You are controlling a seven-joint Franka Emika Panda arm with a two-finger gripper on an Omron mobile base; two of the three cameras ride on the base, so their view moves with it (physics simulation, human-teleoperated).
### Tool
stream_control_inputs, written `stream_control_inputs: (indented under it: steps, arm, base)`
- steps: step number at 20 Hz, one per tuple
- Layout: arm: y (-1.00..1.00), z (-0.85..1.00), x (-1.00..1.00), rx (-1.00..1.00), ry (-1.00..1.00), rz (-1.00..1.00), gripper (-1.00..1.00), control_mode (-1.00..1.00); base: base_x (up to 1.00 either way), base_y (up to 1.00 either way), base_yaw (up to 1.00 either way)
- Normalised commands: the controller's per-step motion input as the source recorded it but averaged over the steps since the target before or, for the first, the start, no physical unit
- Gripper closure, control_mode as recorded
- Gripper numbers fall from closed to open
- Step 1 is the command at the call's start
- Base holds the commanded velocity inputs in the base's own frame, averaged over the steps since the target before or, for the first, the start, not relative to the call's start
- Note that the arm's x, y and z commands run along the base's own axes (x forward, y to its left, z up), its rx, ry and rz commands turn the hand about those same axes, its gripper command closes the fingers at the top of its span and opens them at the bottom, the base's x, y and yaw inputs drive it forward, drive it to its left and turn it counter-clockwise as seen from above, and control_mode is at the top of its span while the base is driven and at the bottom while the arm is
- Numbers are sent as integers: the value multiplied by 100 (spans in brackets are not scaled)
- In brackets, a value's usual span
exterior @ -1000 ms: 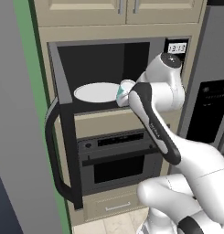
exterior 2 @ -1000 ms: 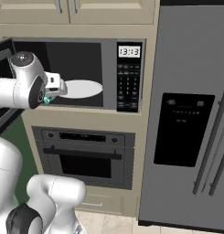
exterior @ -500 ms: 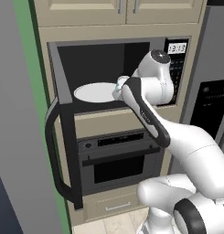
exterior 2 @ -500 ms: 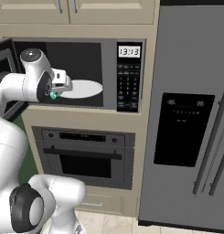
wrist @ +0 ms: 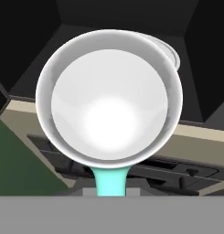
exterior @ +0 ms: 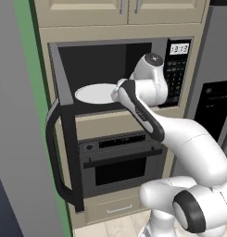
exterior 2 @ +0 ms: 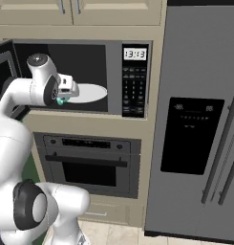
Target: Pick the mug from the counter and place it inside the microwave. Then close the microwave.
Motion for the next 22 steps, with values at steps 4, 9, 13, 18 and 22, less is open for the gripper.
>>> stream_control_inputs:
  steps: [4,9,13,18,22]
  arm:
    - [0,-8,33,0,0,-3,100,-100]
    - [10,0,40,0,0,-2,100,-100]
    - [13,0,22,0,2,0,100,-100]
    - [1,0,9,0,5,0,100,-100]
    - [0,-8,12,0,0,0,100,-100]
  base:
    - [0,0,0]
    - [0,0,0]
    - [0,0,0]
    - [0,0,0]
    - [0,0,0]
